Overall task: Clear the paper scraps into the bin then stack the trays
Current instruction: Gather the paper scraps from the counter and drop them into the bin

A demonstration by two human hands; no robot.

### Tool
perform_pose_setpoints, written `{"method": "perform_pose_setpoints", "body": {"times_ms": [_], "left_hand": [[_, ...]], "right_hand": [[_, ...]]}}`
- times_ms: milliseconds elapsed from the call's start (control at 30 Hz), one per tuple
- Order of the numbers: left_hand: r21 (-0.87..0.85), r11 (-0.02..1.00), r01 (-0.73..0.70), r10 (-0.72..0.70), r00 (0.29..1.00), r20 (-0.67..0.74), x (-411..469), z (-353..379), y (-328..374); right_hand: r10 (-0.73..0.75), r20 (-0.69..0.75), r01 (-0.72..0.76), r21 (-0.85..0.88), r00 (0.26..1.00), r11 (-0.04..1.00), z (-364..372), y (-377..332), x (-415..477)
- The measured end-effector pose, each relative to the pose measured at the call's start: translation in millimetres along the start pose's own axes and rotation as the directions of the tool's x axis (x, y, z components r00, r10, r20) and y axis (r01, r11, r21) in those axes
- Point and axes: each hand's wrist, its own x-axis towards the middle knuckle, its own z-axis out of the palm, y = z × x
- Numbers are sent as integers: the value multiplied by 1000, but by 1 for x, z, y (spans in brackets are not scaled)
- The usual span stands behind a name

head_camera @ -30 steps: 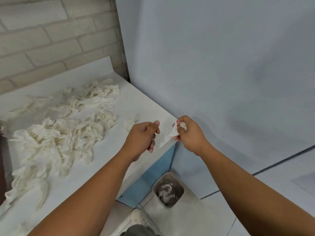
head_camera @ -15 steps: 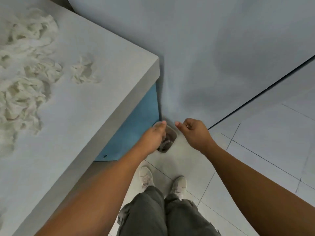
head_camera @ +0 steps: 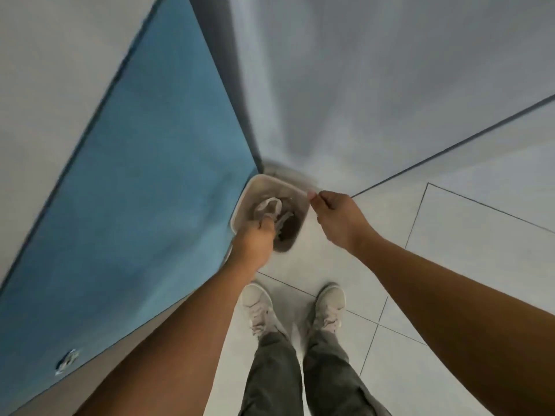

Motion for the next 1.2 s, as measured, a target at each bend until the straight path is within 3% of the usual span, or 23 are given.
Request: {"method": "perform_pose_setpoints", "body": {"times_ms": [133,267,433,500,600,733,833,967,1200], "left_hand": [[105,992,70,-73,997,31,50,27,-31],[43,985,169,-171,985,33,105,52,-54],[-247,934,257,-241,966,93,152,71,-51],[-379,882,279,-249,960,127,168,75,-51],[-434,862,261,-239,965,105,183,77,-59],[-365,915,172,-187,982,-5,165,69,-51],[-220,974,56,-75,994,-80,148,62,-46],[-72,997,-34,27,994,-105,138,53,-53],[-87,995,-53,47,996,-75,131,47,-69]], "right_hand": [[18,5,-17,-163,1000,986,26,53,37],[102,44,-89,-224,994,970,49,106,60],[229,117,-217,-111,966,970,57,137,72],[228,134,-214,-114,964,970,54,144,75],[223,163,-194,-177,961,965,52,147,72],[154,118,-134,-158,981,978,57,137,68],[88,74,-77,-132,993,988,67,120,72],[-11,57,19,-138,998,990,89,96,89],[101,124,-68,-247,987,967,109,95,111]]}}
